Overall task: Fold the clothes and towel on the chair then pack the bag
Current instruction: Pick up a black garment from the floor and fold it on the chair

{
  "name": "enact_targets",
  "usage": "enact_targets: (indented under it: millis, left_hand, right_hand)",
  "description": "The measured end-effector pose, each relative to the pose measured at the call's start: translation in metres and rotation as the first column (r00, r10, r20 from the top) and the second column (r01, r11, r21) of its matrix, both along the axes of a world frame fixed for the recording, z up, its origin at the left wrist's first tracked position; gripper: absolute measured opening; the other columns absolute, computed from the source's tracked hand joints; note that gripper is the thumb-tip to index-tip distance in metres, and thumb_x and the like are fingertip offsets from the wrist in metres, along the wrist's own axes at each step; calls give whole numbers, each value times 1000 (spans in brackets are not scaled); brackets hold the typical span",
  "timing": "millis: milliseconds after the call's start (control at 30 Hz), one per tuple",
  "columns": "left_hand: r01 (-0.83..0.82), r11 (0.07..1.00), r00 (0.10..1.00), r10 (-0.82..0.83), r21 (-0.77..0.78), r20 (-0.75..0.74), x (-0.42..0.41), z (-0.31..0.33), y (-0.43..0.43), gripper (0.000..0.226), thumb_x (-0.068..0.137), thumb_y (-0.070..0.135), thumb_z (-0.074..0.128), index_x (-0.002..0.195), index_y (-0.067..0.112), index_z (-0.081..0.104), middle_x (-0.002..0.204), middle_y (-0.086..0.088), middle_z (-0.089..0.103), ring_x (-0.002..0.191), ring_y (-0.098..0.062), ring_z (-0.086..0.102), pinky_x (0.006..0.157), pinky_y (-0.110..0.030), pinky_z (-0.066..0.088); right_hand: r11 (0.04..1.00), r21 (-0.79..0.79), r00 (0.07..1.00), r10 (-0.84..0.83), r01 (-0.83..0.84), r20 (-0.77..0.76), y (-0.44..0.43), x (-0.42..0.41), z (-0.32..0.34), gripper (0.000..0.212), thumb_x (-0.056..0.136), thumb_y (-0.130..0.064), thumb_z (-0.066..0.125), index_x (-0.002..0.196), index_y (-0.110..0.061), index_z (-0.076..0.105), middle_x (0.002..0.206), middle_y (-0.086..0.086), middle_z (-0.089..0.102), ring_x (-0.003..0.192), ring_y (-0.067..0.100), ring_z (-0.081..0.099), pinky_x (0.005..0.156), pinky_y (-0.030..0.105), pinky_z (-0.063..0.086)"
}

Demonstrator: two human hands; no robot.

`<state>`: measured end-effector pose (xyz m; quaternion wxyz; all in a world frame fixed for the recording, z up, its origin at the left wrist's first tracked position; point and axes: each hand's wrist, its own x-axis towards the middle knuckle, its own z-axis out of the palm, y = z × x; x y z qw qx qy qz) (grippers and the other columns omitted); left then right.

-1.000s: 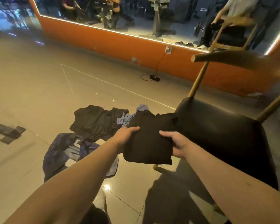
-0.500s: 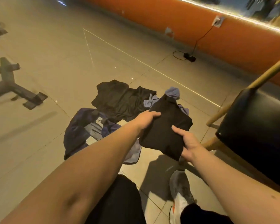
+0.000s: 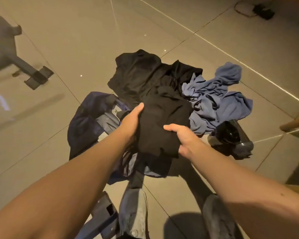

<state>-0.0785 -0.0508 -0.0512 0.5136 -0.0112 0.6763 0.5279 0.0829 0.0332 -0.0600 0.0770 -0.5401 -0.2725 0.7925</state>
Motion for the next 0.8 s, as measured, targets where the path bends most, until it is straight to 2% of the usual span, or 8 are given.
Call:
enact_targets:
  millis: [33,100,133,200,267,400,533,800]
  left_hand:
    - [-18,996,986,3,-90,-165,-9,-14,-7,48,92,58,60,117,19,72,111,-4,75,100,-27,72,93,-41,55]
    - [-127,912,807,-135,-391,-575,-24,-46,-31,49,91,54,53,104,9,68,101,-13,71,97,-36,66,87,-46,53]
    - [-171,850,740,-223,-498,-635,-28,-61,-45,57,89,58,51,105,6,67,104,-17,70,101,-41,64,89,-48,52]
    - [-58,785,803,-330,-617,-496,-26,-80,-65,72,88,70,46,109,4,67,111,-20,69,106,-43,62,94,-46,49]
    - [123,798,865,-377,-590,-330,-20,-91,-75,53,94,62,53,93,10,63,97,-14,67,92,-35,59,86,-40,45]
    - [143,840,805,-406,-524,-432,-15,-107,-78,26,94,32,65,77,16,54,73,-7,60,72,-27,49,74,-40,44]
    - [185,843,793,-432,-506,-429,-7,-106,-61,36,100,15,50,66,17,38,65,-4,41,64,-20,33,68,-36,32]
    - [116,969,924,-186,-219,-334,23,-89,10,36,105,19,46,69,24,44,71,2,47,67,-13,37,63,-29,35]
  right_hand:
    - [1000,-3,1000,9,-9,-7,1,-7,-11,41,77,-6,76,118,-1,70,106,20,75,90,36,74,70,44,61]
    - [1000,-10,1000,23,-23,-8,2,-16,-29,53,68,-9,81,119,-2,70,106,19,75,93,38,74,71,46,61]
    - [999,-16,999,33,-33,-6,2,-20,-36,62,61,-11,83,121,-3,69,107,19,75,93,38,74,72,46,60]
    - [998,-21,998,56,-56,-4,1,-26,-50,70,56,-13,84,123,-4,68,107,18,75,94,39,74,73,47,60]
    - [998,-18,998,56,-56,-9,-2,-31,-61,70,56,-13,84,123,-4,68,107,19,75,94,40,74,77,50,60]
    - [1000,2,1000,27,-27,1,-11,-37,-74,68,57,-11,86,122,-8,68,107,17,76,91,41,74,81,58,59]
    - [1000,-3,999,-3,3,39,-4,-32,-76,67,58,-14,85,124,-11,69,107,15,76,91,38,75,72,50,61]
    - [999,53,998,-11,7,68,48,-12,-46,39,83,-12,70,121,-5,70,111,16,75,87,33,74,59,37,61]
